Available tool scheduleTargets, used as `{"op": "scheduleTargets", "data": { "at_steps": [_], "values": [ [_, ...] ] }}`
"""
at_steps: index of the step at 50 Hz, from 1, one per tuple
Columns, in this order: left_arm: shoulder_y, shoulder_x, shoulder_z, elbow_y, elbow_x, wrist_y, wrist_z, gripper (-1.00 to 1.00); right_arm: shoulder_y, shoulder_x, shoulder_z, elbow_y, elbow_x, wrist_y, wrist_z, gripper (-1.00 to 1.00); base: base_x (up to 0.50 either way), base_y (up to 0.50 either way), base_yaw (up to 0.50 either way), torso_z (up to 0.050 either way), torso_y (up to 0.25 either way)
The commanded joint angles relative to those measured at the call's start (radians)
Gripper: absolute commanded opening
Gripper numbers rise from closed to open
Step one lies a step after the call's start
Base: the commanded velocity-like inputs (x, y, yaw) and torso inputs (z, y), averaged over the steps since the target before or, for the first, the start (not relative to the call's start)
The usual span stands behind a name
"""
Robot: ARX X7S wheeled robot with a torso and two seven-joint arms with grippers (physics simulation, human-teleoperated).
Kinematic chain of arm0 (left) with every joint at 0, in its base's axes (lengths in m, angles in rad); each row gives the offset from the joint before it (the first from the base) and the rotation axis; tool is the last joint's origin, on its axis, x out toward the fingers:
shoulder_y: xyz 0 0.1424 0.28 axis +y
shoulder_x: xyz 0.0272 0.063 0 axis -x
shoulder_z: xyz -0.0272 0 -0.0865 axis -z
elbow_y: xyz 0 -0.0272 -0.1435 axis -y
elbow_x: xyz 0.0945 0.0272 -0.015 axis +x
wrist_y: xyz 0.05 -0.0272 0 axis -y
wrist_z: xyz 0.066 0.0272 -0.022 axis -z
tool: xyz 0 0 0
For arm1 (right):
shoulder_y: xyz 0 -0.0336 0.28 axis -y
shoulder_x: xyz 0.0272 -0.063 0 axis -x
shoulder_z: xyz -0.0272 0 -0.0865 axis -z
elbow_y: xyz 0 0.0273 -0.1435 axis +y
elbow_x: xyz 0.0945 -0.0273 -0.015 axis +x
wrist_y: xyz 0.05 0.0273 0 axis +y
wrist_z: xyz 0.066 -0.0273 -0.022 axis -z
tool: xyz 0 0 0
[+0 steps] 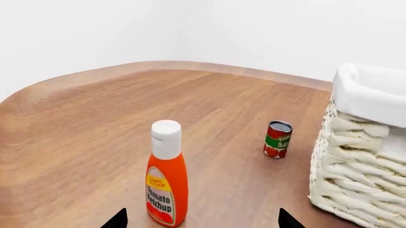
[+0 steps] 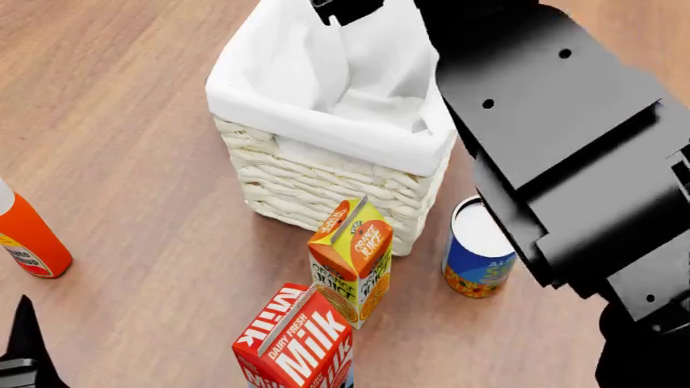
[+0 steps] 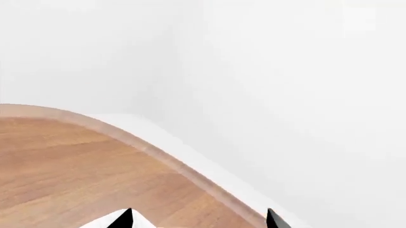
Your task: Pick up the butter and put it in the basket.
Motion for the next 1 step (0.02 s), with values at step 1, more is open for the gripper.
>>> {"op": "scheduleTargets", "data": {
  "at_steps": [1],
  "values": [
    [0.02,-0.012,-0.012,0.044,-0.024,0.007,0.002,1.0,-0.106,0.129,0.015,-0.3,-0.059,0.003,0.181,1.0,0.0,0.0,0.0,0.0,0.0]
  ]
}}
